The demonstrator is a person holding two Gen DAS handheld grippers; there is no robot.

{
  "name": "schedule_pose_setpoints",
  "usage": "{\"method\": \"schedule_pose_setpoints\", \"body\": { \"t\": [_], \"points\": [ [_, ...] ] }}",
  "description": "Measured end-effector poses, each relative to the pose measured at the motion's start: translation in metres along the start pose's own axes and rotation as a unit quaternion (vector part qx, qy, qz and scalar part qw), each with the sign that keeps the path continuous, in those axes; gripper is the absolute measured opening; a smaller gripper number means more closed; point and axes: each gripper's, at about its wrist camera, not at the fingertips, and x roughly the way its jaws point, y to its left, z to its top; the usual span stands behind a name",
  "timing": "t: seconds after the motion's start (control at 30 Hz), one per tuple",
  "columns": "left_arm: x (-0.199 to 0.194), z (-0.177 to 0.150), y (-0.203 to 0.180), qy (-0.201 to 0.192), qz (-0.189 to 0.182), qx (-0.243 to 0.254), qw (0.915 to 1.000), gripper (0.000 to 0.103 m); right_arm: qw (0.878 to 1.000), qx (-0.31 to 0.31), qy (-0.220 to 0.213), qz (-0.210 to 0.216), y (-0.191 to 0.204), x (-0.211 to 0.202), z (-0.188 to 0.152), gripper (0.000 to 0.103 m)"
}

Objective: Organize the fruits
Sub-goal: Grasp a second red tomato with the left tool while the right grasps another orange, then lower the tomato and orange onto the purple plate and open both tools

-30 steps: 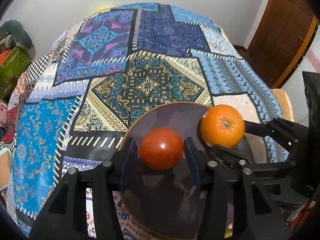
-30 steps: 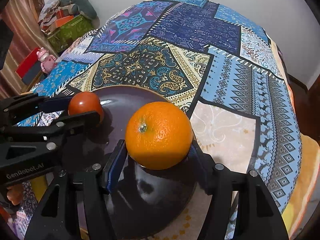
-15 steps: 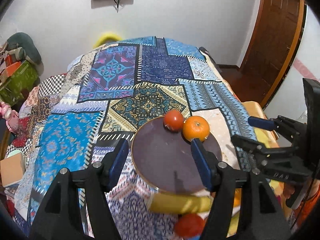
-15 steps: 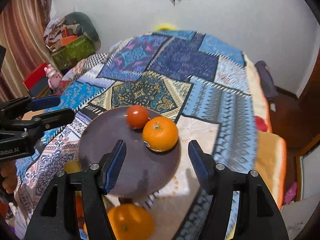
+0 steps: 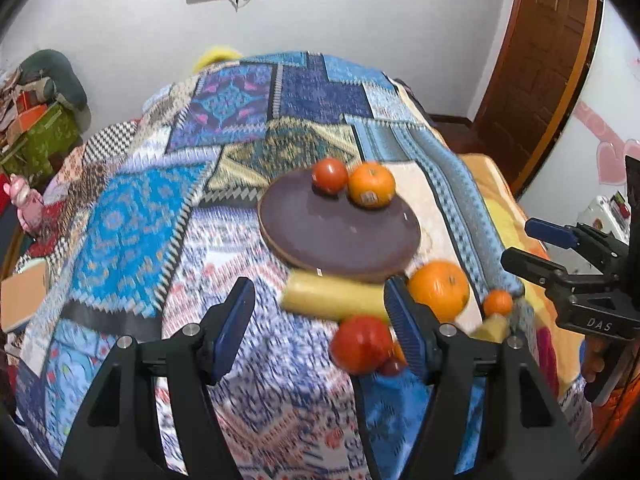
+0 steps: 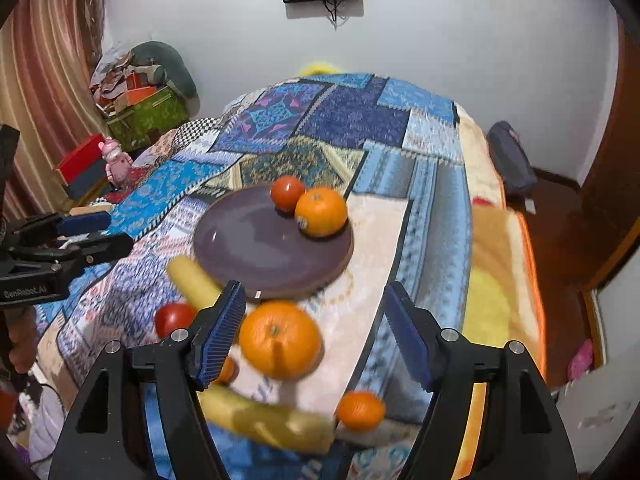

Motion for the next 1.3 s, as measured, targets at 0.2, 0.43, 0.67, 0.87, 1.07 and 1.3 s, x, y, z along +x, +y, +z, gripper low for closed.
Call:
{"method": "schedule_pose_setpoints", "body": {
  "t": [0.2, 0.43, 0.67, 0.87, 1.07, 1.3],
  "points": [
    [0.014, -0.027, -0.008, 0.030, -0.019, -0.014, 0.9993, 0.067, 1.000, 0.012, 0.016, -0.002, 0.002, 0.003, -0.027, 0.069],
    [0.036, -0.039, -0.015, 0.055, -0.033, -0.023, 0.9977, 0.067, 0.999, 0.027, 0.042, 0.009, 0.004, 0.021, -0.047, 0.070],
    [0.058, -0.044, -0.017, 0.074, -0.042, -0.024, 0.9960, 0.067, 0.997, 0.034, 0.064, 0.022, 0.007, 0.047, -0.047, 0.070],
    [0.068, -0.044, -0.014, 0.074, -0.048, -0.027, 0.9958, 0.061, 0.996, 0.033, 0.076, 0.031, 0.011, 0.064, -0.045, 0.072],
    [0.072, -0.042, -0.012, 0.075, -0.065, -0.030, 0.9946, 0.050, 0.996, 0.028, 0.081, 0.029, 0.016, 0.076, -0.042, 0.073],
    [0.065, -0.043, -0.011, 0.070, -0.059, -0.029, 0.9954, 0.050, 0.996, 0.030, 0.081, 0.036, 0.015, 0.078, -0.042, 0.068]
  ]
}}
